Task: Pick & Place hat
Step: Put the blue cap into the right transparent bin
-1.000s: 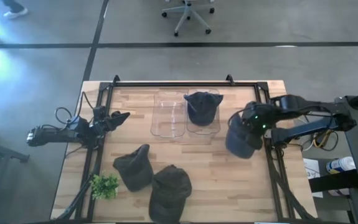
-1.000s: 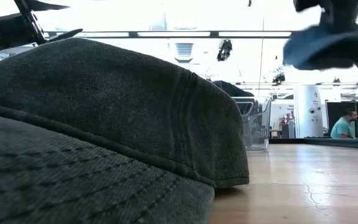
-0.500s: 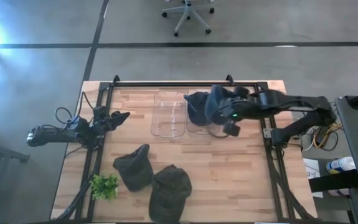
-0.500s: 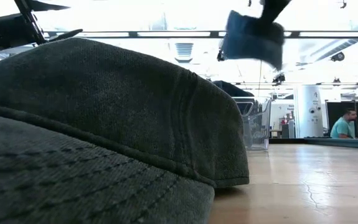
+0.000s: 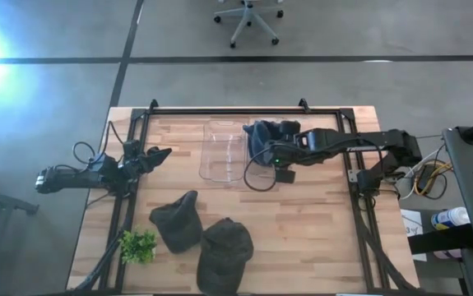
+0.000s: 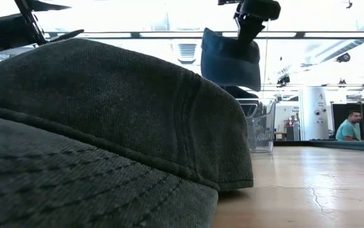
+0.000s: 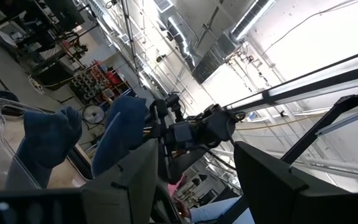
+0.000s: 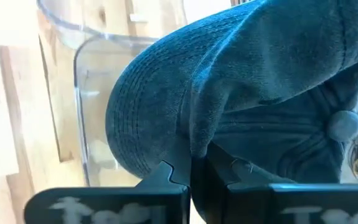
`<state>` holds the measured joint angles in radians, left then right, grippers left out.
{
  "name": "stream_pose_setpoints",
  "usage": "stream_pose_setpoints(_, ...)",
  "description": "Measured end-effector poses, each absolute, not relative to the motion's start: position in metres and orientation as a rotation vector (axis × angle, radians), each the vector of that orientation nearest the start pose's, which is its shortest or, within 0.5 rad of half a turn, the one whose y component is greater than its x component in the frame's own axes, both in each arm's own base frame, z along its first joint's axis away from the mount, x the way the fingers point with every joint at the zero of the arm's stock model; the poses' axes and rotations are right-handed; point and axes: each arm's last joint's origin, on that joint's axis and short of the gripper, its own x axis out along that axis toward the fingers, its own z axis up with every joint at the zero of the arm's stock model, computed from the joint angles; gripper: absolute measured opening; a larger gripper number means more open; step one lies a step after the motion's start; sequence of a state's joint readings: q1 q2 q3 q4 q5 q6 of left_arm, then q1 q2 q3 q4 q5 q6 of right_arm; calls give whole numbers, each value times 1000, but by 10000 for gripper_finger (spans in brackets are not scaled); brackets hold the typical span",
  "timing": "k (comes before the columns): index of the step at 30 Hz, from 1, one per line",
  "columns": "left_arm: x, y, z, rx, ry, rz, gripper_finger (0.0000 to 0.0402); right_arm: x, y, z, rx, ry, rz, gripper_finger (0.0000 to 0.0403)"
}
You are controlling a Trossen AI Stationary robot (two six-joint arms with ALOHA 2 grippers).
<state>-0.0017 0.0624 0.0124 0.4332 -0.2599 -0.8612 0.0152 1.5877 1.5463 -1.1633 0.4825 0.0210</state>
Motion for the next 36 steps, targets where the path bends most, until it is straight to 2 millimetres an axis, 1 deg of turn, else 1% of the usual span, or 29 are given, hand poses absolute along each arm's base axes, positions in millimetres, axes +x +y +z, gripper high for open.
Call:
stream_pose_setpoints(6,93,7,203,-894,-467,75,204,305,-11,333,-261,1146,-432,8)
stream_pose_setpoints(9,93,7,203,-894,-466,75,204,308,-11,329,-246,1142,-435,8)
stream_pose_setpoints(12,93,7,203,-889,-465,72,204,314,-12,318,-240,1148,-430,8)
stream_pose_setpoints(18,93,7,203,-882,-461,66,204,325,-18,286,-258,1201,-399,8)
stream_pose_setpoints(22,93,7,203,-881,-460,63,204,324,-26,266,-234,1242,-393,8)
stream_pose_setpoints(28,93,7,203,-881,-460,63,204,319,-32,237,-169,1245,-352,8)
stream_pose_setpoints(32,93,7,203,-881,-460,63,204,317,-35,225,-150,1247,-339,8)
stream_pose_setpoints(36,93,7,203,-881,-460,63,204,317,-38,225,-166,1245,-330,8)
